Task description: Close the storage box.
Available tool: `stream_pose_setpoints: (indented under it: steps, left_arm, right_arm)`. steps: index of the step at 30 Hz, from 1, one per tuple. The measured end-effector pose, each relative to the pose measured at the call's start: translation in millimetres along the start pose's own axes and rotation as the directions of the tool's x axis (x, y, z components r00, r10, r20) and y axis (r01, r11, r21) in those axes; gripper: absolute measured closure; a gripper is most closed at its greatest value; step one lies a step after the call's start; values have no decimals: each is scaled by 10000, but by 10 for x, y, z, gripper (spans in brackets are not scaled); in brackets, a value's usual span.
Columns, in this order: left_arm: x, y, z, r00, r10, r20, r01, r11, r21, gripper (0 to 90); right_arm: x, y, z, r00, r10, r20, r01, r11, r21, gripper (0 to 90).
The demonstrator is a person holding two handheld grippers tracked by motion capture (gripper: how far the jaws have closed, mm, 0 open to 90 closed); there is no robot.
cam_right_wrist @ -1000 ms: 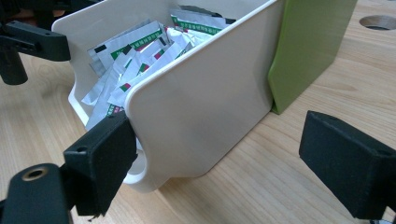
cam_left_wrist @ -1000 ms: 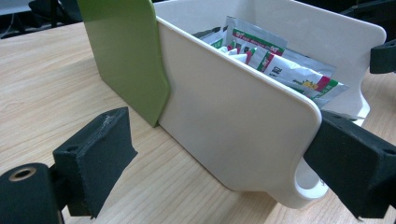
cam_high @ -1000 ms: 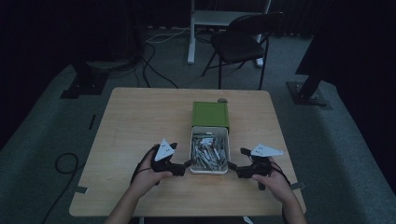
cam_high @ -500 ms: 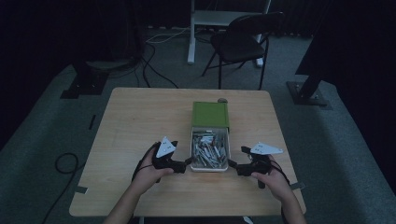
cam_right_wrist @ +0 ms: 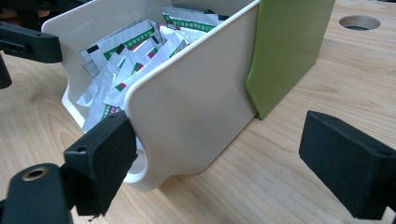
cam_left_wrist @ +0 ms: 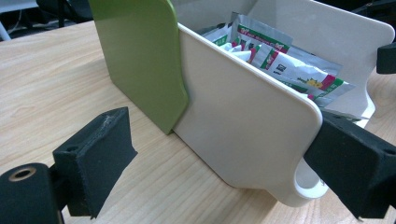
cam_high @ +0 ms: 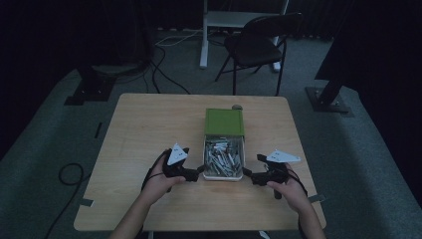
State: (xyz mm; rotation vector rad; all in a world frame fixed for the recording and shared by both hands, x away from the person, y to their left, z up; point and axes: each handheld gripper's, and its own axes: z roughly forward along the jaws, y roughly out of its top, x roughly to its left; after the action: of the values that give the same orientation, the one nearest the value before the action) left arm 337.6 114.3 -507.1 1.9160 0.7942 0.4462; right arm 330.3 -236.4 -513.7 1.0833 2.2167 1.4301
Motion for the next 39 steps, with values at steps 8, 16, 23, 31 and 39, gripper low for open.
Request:
stream_pose_setpoints:
  steps: [8, 16, 23, 31, 39]
  left_arm:
    - [35, 22, 26, 10000, 46, -66, -46, 10000, 8, 98]
    - [51, 38, 52, 10000, -13, -71, 13, 10000, 44, 98]
    - [83, 56, 81, 9999, -124, -77, 124, 9999, 69, 98]
    - [119, 65, 108, 9996, -264, -85, 265, 9996, 62, 98]
    - [134, 92, 119, 9992, -363, -175, 363, 9993, 27, 98]
  right_arm:
    - [-23, 24, 31, 9999, 65, 98, -65, 10000, 24, 112]
    - [-43, 39, 51, 9997, 126, 190, -126, 9999, 9, 112]
    - [-58, 70, 65, 9994, 69, 330, -72, 9999, 93, 112]
    - [-77, 90, 92, 9992, 83, 395, -87, 9999, 103, 112]
    - [-95, 117, 108, 9989, 119, 448, -121, 9999, 40, 112]
